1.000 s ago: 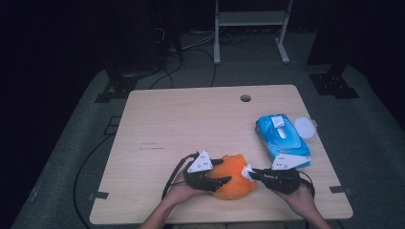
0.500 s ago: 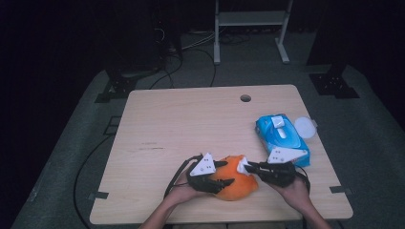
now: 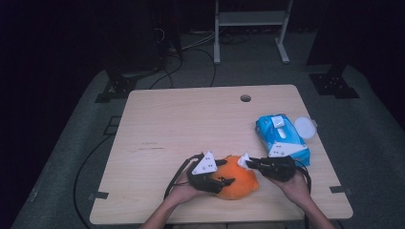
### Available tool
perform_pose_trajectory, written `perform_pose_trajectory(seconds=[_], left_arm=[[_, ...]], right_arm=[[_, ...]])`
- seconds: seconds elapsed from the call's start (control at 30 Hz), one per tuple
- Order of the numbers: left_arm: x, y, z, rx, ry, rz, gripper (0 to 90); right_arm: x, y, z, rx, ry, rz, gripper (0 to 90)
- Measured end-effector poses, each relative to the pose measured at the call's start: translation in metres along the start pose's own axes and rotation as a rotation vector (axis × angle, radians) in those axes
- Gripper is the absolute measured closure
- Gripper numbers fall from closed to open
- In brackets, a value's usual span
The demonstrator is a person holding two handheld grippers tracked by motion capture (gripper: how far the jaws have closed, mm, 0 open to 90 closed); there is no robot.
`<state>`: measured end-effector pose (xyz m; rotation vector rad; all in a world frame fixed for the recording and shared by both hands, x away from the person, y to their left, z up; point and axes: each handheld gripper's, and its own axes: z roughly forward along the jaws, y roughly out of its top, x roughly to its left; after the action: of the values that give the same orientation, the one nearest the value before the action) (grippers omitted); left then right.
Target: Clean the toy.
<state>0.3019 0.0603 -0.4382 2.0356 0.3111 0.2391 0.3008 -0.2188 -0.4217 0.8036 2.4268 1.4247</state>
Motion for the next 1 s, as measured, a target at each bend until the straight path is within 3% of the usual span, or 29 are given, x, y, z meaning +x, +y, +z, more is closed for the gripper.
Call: perform_pose_trajectory(seconds=[0.13,0.2,0.4,0.47,0.53,0.6,0.7,0.87,1.0], left_arm=[[0.008,-0.004,-0.001,-0.015,0.0,-0.053,35.5],[0.009,-0.004,0.001,-0.014,0.01,-0.06,35.6],[0.009,-0.001,0.003,-0.023,0.055,-0.087,34.8],[0.01,0.001,-0.001,-0.035,0.055,-0.081,28.0],[0.01,0.006,-0.009,-0.065,0.027,-0.068,21.2],[0.008,0.008,-0.013,-0.066,0.012,-0.036,24.9],[0.006,0.005,-0.008,-0.009,0.01,0.0,36.2],[0.013,-0.001,-0.005,-0.018,0.022,-0.076,40.5],[0.017,-0.005,-0.005,-0.007,0.04,-0.086,40.7]], right_arm=[[0.009,-0.02,-0.013,0.032,0.006,-0.001,83.2],[0.015,-0.025,-0.016,0.036,0.007,-0.01,83.2],[0.037,-0.014,-0.008,0.044,0.034,-0.102,83.2],[0.038,-0.012,-0.003,0.046,0.024,-0.119,83.2],[0.033,-0.011,-0.003,0.033,0.023,-0.097,83.2],[0.027,-0.011,-0.004,0.016,0.006,-0.071,83.2],[0.022,-0.012,-0.004,0.012,0.004,-0.048,83.2],[0.037,-0.008,0.0,0.02,-0.015,-0.115,83.2],[0.054,-0.003,0.009,0.042,0.0,-0.194,83.2]])
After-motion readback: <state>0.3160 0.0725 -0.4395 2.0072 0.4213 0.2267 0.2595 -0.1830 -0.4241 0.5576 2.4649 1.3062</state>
